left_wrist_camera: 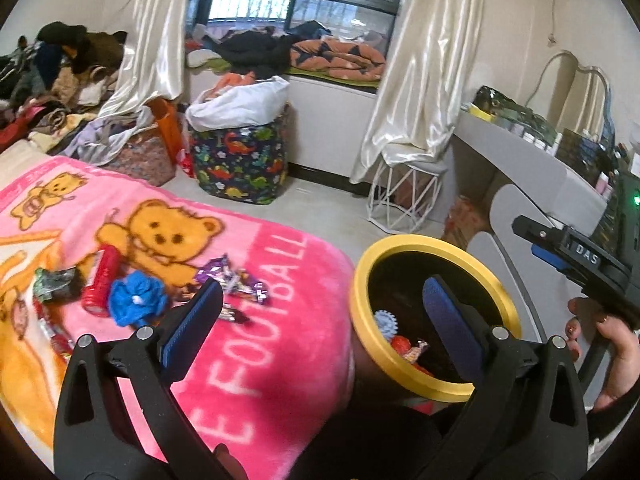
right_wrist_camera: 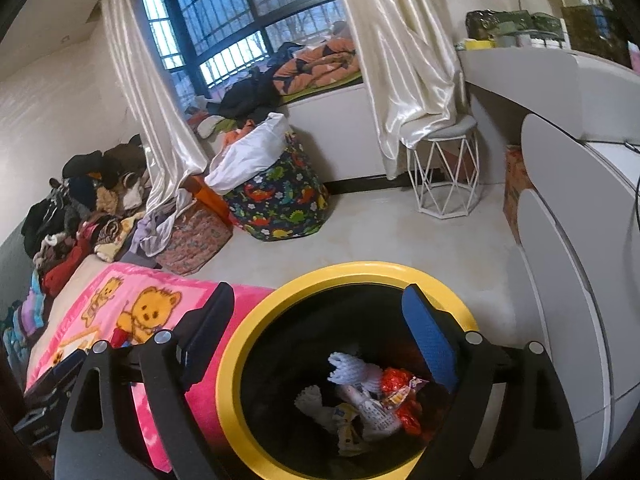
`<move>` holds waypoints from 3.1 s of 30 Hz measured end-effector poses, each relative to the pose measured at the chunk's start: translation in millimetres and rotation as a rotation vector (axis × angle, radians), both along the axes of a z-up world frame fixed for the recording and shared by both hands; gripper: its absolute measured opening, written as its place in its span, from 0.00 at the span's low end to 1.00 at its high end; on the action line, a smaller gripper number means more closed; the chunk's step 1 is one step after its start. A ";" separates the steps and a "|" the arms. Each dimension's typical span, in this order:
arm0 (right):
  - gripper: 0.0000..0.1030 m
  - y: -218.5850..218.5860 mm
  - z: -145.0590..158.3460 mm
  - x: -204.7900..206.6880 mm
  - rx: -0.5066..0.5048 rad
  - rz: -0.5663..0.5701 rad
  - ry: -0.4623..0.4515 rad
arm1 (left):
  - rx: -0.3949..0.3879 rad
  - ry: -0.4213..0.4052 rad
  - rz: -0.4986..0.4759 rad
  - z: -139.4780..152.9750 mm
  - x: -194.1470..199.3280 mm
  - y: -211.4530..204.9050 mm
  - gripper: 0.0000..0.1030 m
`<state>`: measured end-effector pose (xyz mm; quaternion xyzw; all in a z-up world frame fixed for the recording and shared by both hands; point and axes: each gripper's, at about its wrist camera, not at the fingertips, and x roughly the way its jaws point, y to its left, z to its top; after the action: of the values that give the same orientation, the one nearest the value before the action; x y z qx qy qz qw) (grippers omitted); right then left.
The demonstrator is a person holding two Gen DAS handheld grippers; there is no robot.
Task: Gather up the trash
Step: 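Move both tools back over the blanket toward the blue cloth and red wrapper, then grasp the blue cloth with the right tool while the left tool grasps the red long wrapper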
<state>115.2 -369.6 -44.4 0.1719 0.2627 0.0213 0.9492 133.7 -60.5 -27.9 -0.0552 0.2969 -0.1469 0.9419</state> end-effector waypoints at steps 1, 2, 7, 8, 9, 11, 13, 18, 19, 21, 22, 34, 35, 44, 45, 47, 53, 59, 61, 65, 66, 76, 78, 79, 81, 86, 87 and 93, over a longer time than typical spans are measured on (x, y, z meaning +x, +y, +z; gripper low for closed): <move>0.81 4.2 0.6 -1.0 -0.004 0.007 -0.004 | -0.001 -0.001 0.010 0.1 -0.1 4.6 0.89; 0.81 6.3 1.1 -0.9 -0.006 0.011 -0.006 | -0.002 -0.002 0.018 0.4 -0.1 8.7 0.89; 0.81 23.4 4.8 -3.1 -0.025 0.042 -0.024 | -0.003 -0.013 0.050 1.6 -2.3 23.8 0.89; 0.81 27.6 5.8 -3.2 -0.029 0.050 -0.027 | -0.002 -0.016 0.056 2.2 -2.4 26.7 0.89; 0.81 31.1 6.5 -3.4 -0.032 0.057 -0.030 | -0.003 -0.017 0.060 2.6 -2.4 29.5 0.89; 0.82 36.9 7.7 -3.8 -0.034 0.069 -0.034 | -0.005 -0.020 0.072 3.4 -2.3 35.5 0.89; 0.83 44.4 9.0 -3.8 -0.037 0.083 -0.038 | -0.002 -0.024 0.084 3.4 -2.9 41.3 0.89; 0.83 66.3 10.9 -2.1 -0.059 0.129 -0.045 | 0.001 -0.026 0.116 2.6 -4.9 54.9 0.89; 0.83 71.4 11.0 -1.5 -0.062 0.140 -0.044 | 0.000 -0.026 0.120 2.5 -4.8 57.6 0.89; 0.83 82.5 10.8 -0.9 -0.067 0.164 -0.043 | -0.003 -0.025 0.136 1.9 -5.3 64.2 0.89; 0.83 88.2 10.7 -0.2 -0.069 0.177 -0.042 | -0.002 -0.025 0.144 1.8 -5.5 70.1 0.89; 0.83 158.7 7.7 13.0 -0.109 0.325 -0.027 | 0.004 -0.027 0.251 -2.4 -9.5 120.6 0.89; 0.83 165.3 6.8 14.4 -0.111 0.341 -0.024 | 0.002 -0.027 0.261 -2.8 -9.9 126.1 0.89; 0.83 210.0 -1.9 23.9 -0.140 0.433 0.001 | -0.018 -0.015 0.350 -7.8 -13.7 166.2 0.89; 0.82 215.9 -3.8 25.3 -0.140 0.449 0.009 | -0.020 -0.012 0.357 -8.8 -14.0 170.0 0.89; 0.81 226.1 -7.7 26.8 -0.147 0.475 0.020 | -0.025 -0.007 0.377 -11.2 -15.4 180.2 0.89; 0.68 260.6 -24.8 34.2 -0.154 0.567 0.080 | -0.037 0.014 0.428 -18.5 -19.4 207.1 0.89; 0.56 299.4 -47.1 41.6 -0.175 0.649 0.145 | -0.060 0.057 0.463 -32.2 -19.5 227.9 0.89; 0.52 308.5 -53.6 46.0 -0.178 0.667 0.165 | -0.072 0.076 0.470 -38.0 -18.5 233.1 0.82; 0.48 326.4 -66.7 56.3 -0.190 0.700 0.200 | -0.136 0.132 0.466 -53.8 -12.7 244.2 0.69; 0.46 329.2 -69.3 58.7 -0.188 0.707 0.209 | -0.151 0.141 0.463 -56.8 -11.6 244.8 0.64; 0.04 346.4 -103.0 87.4 -0.158 0.728 0.324 | -0.263 0.250 0.426 -91.6 8.2 239.1 0.38; 0.03 340.9 -101.2 83.8 -0.120 0.746 0.322 | -0.253 0.263 0.440 -95.0 9.9 237.7 0.30; 0.02 338.9 -99.6 81.1 -0.113 0.749 0.318 | -0.248 0.267 0.447 -96.6 10.2 237.6 0.24; 0.02 333.5 -95.7 74.9 -0.094 0.755 0.309 | -0.259 0.273 0.456 -99.0 9.8 240.0 0.21; 0.02 320.0 -77.9 58.2 -0.073 0.767 0.262 | -0.263 0.261 0.451 -93.9 3.0 241.0 0.12; 0.02 317.2 -73.4 52.4 -0.074 0.774 0.246 | -0.260 0.254 0.447 -91.6 2.2 239.5 0.11; 0.02 304.5 -56.3 34.9 -0.066 0.798 0.203 | -0.225 0.199 0.406 -68.5 -5.9 226.5 0.08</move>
<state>150.1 -65.1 -100.7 0.0270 0.4014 0.3620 0.8409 127.8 166.0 -96.4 -0.2323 0.3526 0.0195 0.9063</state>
